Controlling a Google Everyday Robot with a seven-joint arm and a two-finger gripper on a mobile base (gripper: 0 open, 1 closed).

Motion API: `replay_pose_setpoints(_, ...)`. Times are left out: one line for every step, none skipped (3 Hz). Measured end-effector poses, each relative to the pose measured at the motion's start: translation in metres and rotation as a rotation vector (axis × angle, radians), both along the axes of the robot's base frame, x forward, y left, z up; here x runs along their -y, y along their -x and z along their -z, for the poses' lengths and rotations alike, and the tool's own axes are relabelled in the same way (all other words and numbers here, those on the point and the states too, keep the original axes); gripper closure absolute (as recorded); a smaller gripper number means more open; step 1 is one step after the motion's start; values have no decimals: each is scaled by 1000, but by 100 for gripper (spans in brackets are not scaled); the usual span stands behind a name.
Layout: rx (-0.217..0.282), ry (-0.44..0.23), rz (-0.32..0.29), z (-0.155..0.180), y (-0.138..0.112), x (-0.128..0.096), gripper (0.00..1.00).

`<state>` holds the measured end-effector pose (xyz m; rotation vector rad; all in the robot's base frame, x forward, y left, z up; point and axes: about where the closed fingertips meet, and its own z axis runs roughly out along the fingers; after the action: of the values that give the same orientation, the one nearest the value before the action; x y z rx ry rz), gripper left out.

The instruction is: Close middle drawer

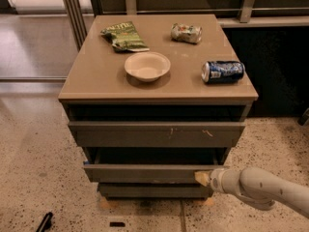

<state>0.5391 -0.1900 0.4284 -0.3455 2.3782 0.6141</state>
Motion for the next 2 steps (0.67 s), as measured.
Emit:
replay_pose_setpoints(0, 0, 0, 0, 1, 0, 100)
replay_pose_setpoints(35, 14, 79, -5, -19, 15, 100)
